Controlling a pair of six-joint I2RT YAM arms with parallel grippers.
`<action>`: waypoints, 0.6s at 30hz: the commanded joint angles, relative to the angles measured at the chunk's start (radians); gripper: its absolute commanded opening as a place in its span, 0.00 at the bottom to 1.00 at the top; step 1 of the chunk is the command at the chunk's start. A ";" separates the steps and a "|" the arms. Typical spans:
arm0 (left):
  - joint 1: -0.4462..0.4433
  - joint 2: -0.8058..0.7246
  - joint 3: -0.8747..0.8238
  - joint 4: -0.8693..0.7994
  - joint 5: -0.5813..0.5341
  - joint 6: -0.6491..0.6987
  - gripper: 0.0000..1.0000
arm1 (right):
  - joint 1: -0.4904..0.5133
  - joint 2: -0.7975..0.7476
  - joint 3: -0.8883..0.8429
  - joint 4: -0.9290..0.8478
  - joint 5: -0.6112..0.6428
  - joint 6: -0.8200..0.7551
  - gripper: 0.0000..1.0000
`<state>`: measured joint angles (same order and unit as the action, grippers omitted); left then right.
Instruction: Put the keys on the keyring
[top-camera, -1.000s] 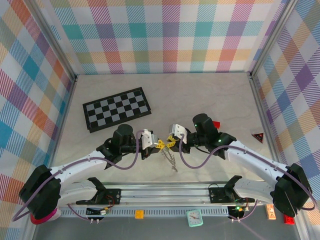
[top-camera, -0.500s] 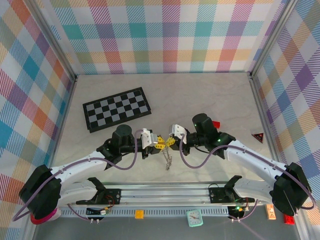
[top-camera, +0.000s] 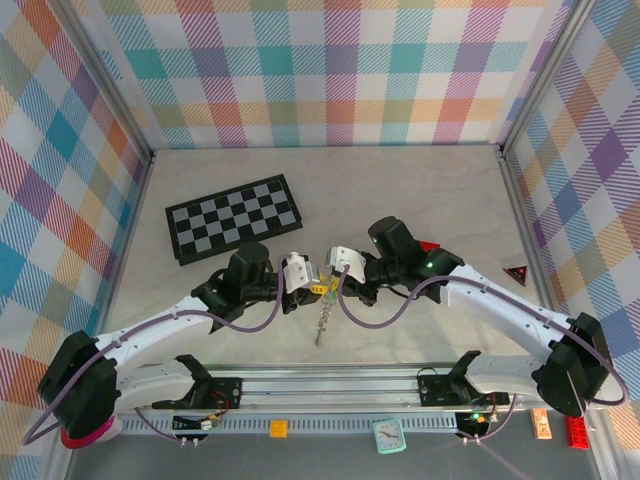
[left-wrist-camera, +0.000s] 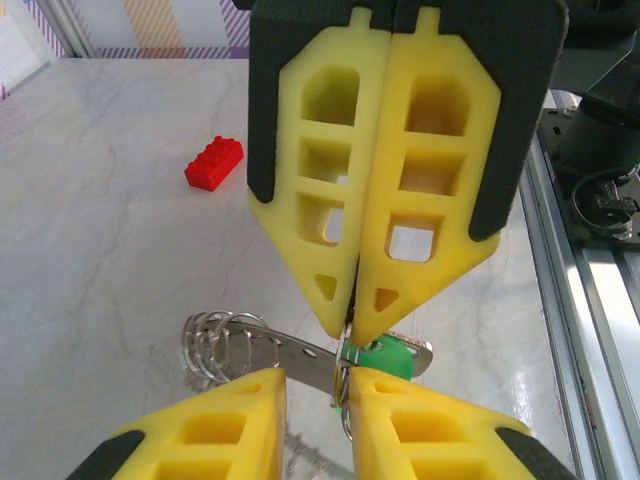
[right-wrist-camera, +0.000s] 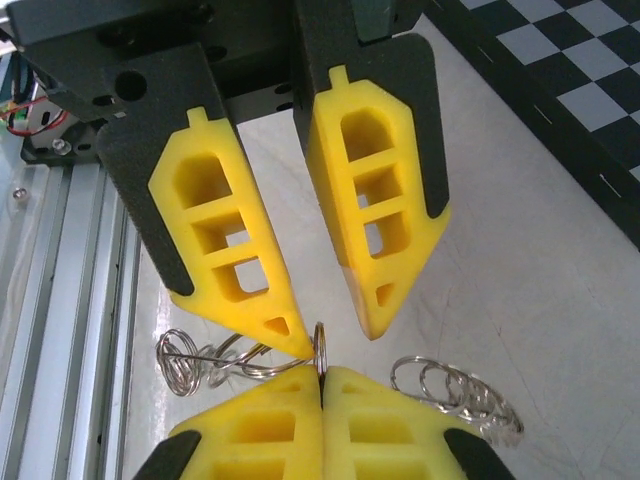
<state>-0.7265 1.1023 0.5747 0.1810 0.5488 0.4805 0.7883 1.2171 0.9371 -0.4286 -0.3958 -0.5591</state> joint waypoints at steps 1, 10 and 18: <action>-0.007 0.004 0.033 -0.020 0.023 0.021 0.21 | 0.017 0.012 0.050 -0.041 0.003 -0.038 0.00; -0.007 0.012 0.034 -0.028 0.043 0.030 0.10 | 0.039 0.030 0.055 0.024 -0.051 -0.005 0.00; -0.007 0.008 0.022 -0.021 0.055 0.039 0.00 | 0.019 -0.030 -0.017 0.096 -0.061 0.043 0.10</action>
<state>-0.7265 1.1095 0.5751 0.1551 0.5846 0.5030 0.8116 1.2377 0.9428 -0.4240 -0.3866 -0.5480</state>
